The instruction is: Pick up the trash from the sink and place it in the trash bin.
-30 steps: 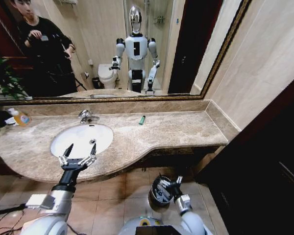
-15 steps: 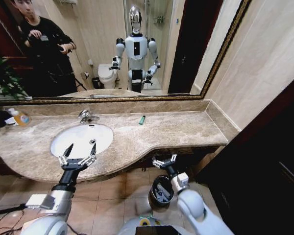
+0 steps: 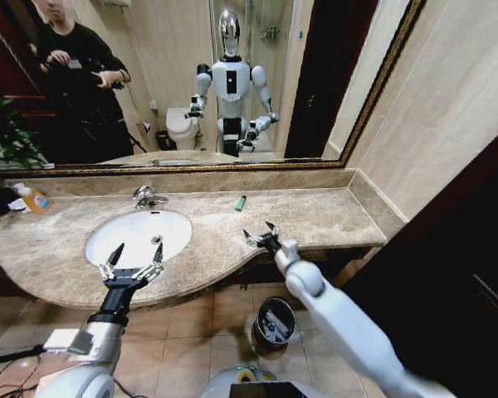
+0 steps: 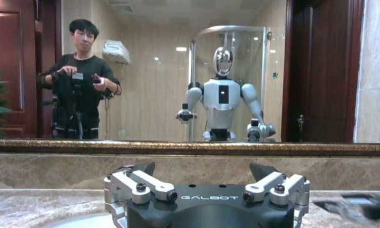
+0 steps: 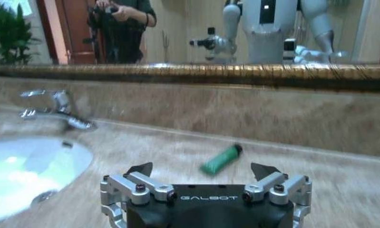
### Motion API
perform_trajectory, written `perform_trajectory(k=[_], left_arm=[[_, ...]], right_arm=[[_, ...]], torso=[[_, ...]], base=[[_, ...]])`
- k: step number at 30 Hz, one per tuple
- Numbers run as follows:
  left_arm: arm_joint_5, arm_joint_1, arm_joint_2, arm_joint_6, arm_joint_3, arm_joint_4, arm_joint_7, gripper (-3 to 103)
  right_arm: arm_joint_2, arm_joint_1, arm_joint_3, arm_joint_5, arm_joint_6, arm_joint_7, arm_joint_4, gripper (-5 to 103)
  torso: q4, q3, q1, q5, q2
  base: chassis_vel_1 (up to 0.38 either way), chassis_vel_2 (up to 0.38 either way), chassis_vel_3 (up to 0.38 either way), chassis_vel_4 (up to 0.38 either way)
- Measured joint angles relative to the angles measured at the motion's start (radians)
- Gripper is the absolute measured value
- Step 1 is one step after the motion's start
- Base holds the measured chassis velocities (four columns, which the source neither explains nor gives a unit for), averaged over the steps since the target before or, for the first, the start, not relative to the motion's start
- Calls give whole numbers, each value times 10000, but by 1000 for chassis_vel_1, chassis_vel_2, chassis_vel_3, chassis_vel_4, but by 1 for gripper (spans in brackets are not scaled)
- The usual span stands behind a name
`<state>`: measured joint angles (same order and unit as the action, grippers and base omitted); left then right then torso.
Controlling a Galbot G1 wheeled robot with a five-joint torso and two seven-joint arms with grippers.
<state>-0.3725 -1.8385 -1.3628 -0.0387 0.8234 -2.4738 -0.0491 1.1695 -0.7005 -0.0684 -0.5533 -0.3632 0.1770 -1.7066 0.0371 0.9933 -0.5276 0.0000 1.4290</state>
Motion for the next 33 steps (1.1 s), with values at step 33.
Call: perform_trajectory(k=[33], left_arm=[[0,0,0,0,0,-1,2,100]], right_arm=[[3138,4075,-1025,-905,-581,833,6422,94]], torso=[[-3,-1,1,-1,0]], base=[[0,0,0,0]])
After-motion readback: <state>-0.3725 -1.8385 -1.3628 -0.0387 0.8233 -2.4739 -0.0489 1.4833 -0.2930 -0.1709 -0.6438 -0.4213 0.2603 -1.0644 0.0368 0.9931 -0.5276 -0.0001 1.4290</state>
